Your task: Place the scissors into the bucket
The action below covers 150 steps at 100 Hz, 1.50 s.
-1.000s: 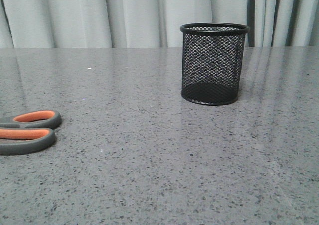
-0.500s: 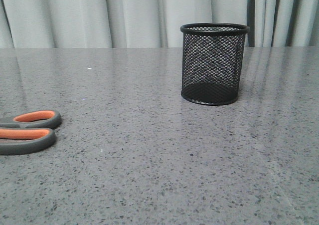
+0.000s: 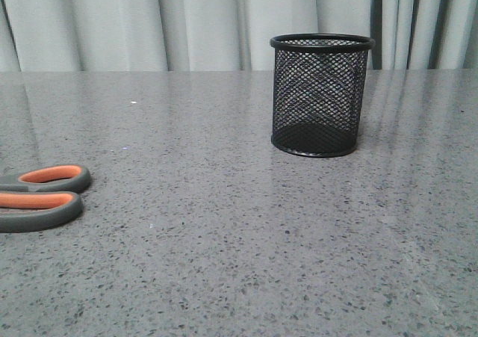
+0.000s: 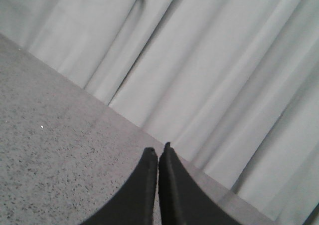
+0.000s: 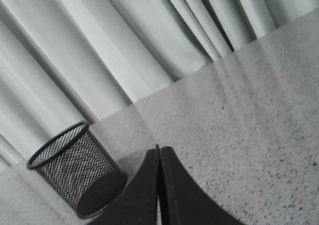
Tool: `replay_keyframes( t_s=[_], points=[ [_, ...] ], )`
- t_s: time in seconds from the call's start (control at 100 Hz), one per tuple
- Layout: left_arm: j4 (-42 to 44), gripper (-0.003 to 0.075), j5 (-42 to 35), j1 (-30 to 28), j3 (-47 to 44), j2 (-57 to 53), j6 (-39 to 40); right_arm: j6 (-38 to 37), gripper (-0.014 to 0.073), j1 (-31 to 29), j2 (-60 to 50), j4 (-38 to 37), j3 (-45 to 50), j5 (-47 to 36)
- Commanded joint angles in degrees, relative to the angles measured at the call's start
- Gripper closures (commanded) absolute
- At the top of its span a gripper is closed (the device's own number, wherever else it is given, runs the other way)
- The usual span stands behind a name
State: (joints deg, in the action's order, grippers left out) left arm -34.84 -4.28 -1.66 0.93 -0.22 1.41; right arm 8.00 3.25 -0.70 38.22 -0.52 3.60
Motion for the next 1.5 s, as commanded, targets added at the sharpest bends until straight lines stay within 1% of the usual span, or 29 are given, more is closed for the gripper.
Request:
replay_keyframes(
  t_s=[0.0, 0.06, 0.11, 0.19, 0.3, 0.38, 0.44, 0.53, 0.61, 0.73, 0.78, 0.83, 0.85, 0.88, 0.89, 0.9, 0.92, 0.94, 0.95, 1.0, 1.06, 1.07, 1.14, 1.19, 1.23, 1.29, 1.36, 1.43, 1.49],
  points=[
    [1.85, 0.0741, 1.61, -0.05, 5.15, -1.15, 0.29, 0.13, 0.0636, -0.29, -0.19, 0.00, -5.38, -0.13],
    [5.55, 0.0741, 6.44, -0.05, 10.19, 0.22, -0.64, 0.13, 0.0636, -0.29, 1.94, -0.77, -8.46, 2.84],
    [9.33, 0.0741, 12.26, -0.05, 14.80, 2.10, -1.41, 0.13, 0.0636, -0.29, 4.58, -1.89, -11.61, 5.95],
    [13.25, 0.0741, 20.81, -0.05, 22.58, 6.71, -5.74, 0.13, 0.0636, -0.29, 10.60, -5.52, -17.95, 12.10],
    [13.50, 0.0741, 33.23, -0.05, 33.84, 16.55, -15.03, 0.13, 0.0637, -0.29, 20.38, -10.72, -27.39, 21.46],
    [13.50, 0.0741, 41.60, -0.05, 39.82, 22.87, -18.30, 0.13, 0.0638, -0.29, 26.95, -12.82, -33.50, 28.26],
    [13.50, 0.0741, 45.11, 1.00, 43.11, 26.55, -19.00, 0.13, 0.0638, -0.29, 31.03, -14.09, -37.13, 31.55],
    [13.50, 0.0741, 45.94, 4.35, 46.16, 30.51, -19.25, 2.34, 0.0638, -0.29, 35.59, -14.25, -40.69, 33.26],
    [13.79, 0.0741, 46.05, 7.99, 47.53, 32.67, -20.69, 2.73, 0.0638, -0.29, 37.69, -14.25, -42.27, 33.68],
    [14.20, 0.0741, 48.79, 13.16, 49.58, 35.85, -27.23, 5.21, 0.0632, -0.19, 39.24, -14.15, -43.98, 36.31],
    [14.59, 0.0739, 50.09, 14.71, 50.27, 37.47, -27.52, 5.73, 0.0603, -0.19, 39.44, -14.15, -44.50, 37.40],
    [15.39, 0.0738, 51.32, 16.02, 51.00, 39.30, -27.61, 5.76, 0.0545, -0.19, 39.76, -14.15, -44.94, 37.80],
    [15.97, 0.0738, 52.05, 16.42, 51.37, 40.44, -27.61, 5.76, 0.0499, -0.19, 39.75, -14.15, -45.09, 37.96],
    [16.44, 0.0732, 52.84, 16.74, 51.86, 41.56, -27.72, 5.76, 0.0461, -0.19, 39.75, -14.15, -45.25, 37.96],
    [16.74, 0.0725, 53.20, 16.92, 52.12, 42.12, -27.72, 5.76, 0.0419, -0.19, 39.75, -14.15, -45.39, 38.08],
    [16.90, 0.0721, 53.20, 17.08, 52.22, 42.12, -27.72, 5.76, 0.0419, -0.19, 39.75, -14.15, -45.39, 38.08],
    [17.31, 0.0711, 53.63, 17.20, 52.58, 42.94, -27.72, 5.76, 0.0375, -0.19, 39.75, -14.15, -45.48, 38.08],
    [17.78, 0.0685, 54.22, 17.34, 52.93, 44.01, -27.72, 5.76, 0.0314, -0.19, 39.75, -14.03, -45.62, 38.08],
    [17.78, 0.0678, 54.36, 17.34, 53.06, 44.27, -27.72, 5.76, 0.0314, -0.19, 39.75, -14.01, -45.62, 38.08],
    [18.31, 0.0614, 55.15, 17.34, 53.84, 46.05, -27.72, 5.76, 0.0202, -0.19, 39.75, -14.03, -45.62, 38.08],
    [18.99, 0.0521, 55.74, 17.34, 54.66, 47.88, -27.72, 5.76, 0.0132, -0.19, 39.75, -13.89, -45.62, 38.08],
    [19.13, 0.0495, 55.89, 17.34, 54.76, 48.29, -27.72, 5.76, 0.0123, -0.19, 39.75, -13.78, -45.62, 38.08],
    [19.39, 0.0375, 56.92, 17.34, 55.61, 50.27, -29.30, 5.76, 0.0115, -0.19, 39.75, -13.50, -45.62, 38.17],
    [19.39, 0.0328, 57.83, 17.34, 56.30, 51.79, -31.39, 5.76, 0.0116, -0.19, 39.75, -13.47, -45.62, 38.17],
    [19.39, 0.0322, 58.88, 17.34, 56.87, 53.31, -33.05, 5.76, 0.0116, -0.19, 39.75, -13.37, -45.62, 38.17],
    [19.39, 0.0329, 60.58, 17.34, 57.76, 55.54, -35.16, 5.76, 0.0116, -0.19, 39.75, -13.43, -45.62, 38.17],
    [19.39, 0.0339, 63.11, 17.85, 58.57, 58.37, -39.34, 5.76, 0.0116, -0.19, 39.75, -13.43, -45.62, 38.17],
    [19.49, 0.0344, 65.08, 19.18, 58.83, 60.98, -45.73, 5.76, 0.0116, -0.19, 39.75, -13.43, -45.62, 38.17],
    [20.11, 0.0344, 66.44, 20.83, 58.83, 63.13, -52.97, 5.76, 0.0116, -0.19, 39.75, -13.43, -45.62, 38.17]
  ],
)
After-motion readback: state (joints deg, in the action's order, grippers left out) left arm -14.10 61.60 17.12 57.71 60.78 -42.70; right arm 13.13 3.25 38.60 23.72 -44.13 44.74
